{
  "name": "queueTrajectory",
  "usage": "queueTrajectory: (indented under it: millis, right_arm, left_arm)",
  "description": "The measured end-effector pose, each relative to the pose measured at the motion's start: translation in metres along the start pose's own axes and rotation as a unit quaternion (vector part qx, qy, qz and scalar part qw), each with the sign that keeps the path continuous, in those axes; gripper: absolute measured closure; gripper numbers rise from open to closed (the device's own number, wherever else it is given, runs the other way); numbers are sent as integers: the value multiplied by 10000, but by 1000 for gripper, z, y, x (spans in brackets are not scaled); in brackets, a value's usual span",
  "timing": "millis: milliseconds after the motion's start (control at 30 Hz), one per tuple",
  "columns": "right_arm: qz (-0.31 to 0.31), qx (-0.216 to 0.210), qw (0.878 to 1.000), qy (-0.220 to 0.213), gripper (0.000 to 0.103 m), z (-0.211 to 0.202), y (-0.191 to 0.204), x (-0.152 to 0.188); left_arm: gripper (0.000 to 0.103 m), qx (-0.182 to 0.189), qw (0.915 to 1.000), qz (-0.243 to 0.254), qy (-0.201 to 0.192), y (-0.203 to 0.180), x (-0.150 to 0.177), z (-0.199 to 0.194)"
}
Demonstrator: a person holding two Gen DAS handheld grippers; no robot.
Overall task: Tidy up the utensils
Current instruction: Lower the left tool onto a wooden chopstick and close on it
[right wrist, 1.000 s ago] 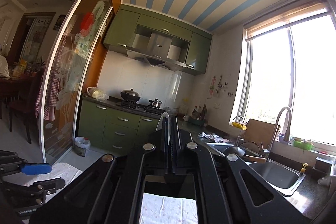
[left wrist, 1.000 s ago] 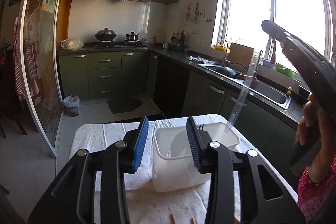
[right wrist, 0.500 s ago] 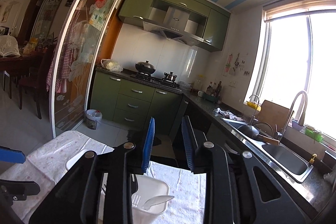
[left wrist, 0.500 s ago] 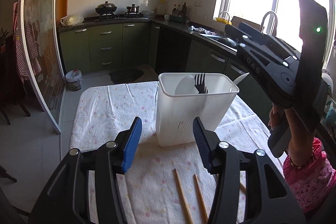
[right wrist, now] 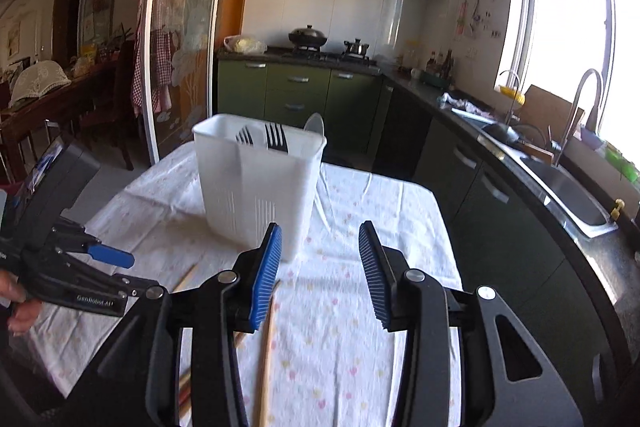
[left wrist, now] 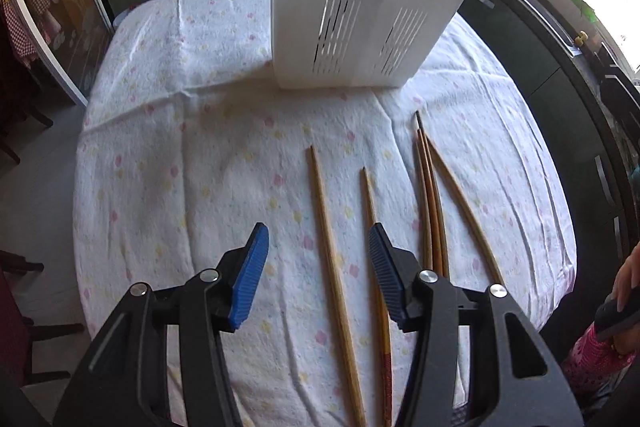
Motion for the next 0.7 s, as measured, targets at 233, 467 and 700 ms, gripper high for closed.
queueTrajectory:
  millis: [233,467,700]
  right_arm:
    - [155,70,9989,430,55,-26,-21,52]
    - [232,74,9985,485,50,-38,-37,55]
    - [171,-91,9965,818,48,-26,-37,55]
  left_arm:
    - [61,-283,9980,-193,539,-1,5,21]
    - [81,-529,9955,-64,787,-11,2,38]
    - [96,-691,9937,296,828,-31,-3,49]
Point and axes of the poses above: each gripper's, at about its wrist camera, not at the fingertips, and z roughly the way its jaws point, y to its left, x to its underside, the point moved 1 cm from there along z, roughly the way its jaws point, and after that the axes turned 10 degrees about -y, right-handed, at the moved point
